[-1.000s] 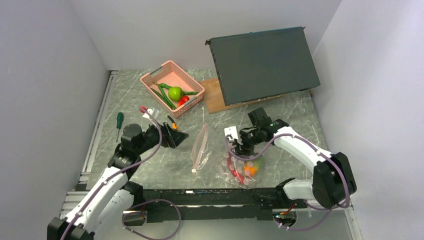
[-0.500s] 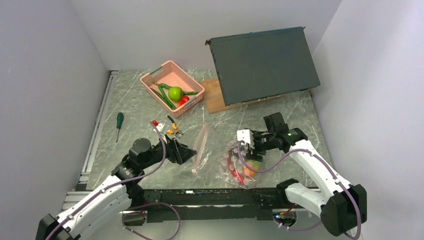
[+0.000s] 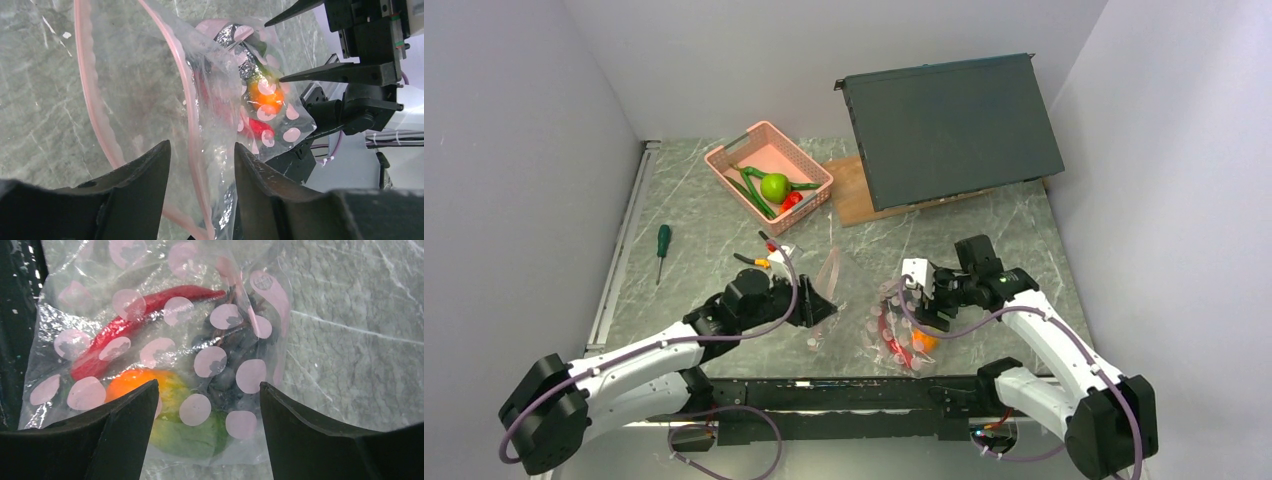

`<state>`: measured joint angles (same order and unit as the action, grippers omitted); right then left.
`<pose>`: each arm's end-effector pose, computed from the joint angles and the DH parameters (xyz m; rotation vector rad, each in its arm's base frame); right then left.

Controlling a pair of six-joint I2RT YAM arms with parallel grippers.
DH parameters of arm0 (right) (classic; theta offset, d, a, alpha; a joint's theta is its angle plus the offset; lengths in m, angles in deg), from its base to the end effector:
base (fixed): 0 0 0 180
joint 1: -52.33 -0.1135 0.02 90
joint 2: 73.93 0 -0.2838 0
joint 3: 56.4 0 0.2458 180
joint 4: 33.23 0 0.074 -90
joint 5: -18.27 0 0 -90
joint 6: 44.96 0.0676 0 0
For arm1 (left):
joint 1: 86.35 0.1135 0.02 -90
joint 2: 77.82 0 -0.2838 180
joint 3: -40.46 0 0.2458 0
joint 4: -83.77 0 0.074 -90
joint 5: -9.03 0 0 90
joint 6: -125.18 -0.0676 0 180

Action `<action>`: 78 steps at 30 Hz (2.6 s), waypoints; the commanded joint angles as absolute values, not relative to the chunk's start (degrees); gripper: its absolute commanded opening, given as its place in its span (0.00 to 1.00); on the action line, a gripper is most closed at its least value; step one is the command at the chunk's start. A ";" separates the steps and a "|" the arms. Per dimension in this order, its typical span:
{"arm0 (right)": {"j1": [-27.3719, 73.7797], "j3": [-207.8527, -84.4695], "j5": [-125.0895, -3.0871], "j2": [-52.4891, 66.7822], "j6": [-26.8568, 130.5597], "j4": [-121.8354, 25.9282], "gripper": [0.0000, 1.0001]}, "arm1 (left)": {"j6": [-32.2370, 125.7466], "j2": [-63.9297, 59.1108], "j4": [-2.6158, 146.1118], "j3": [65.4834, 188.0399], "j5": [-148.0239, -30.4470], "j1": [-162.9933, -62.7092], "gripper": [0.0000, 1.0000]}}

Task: Open the zip-top bag and remove the fake food
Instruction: Pick up the fake fruit from the zipper food storage bag.

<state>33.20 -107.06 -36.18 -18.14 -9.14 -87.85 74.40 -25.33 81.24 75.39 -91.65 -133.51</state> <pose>0.1480 0.0929 0.2148 -1.6059 1.8083 0.5405 0.1359 -0.1650 0.2162 0.2823 2.0854 -1.1478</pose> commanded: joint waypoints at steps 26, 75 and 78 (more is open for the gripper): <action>33.75 -121.37 -42.00 -2.50 -13.25 -82.23 0.00 | 80.46 -24.09 104.61 67.02 -95.64 -143.25 0.00; 34.32 -112.14 -32.09 -4.13 -9.25 -74.47 0.56 | 79.34 -17.45 94.93 73.76 -71.97 -151.97 0.11; 33.05 -111.60 -34.50 -3.05 -8.39 -72.44 0.60 | 81.78 -13.15 99.25 73.03 -69.33 -151.99 0.11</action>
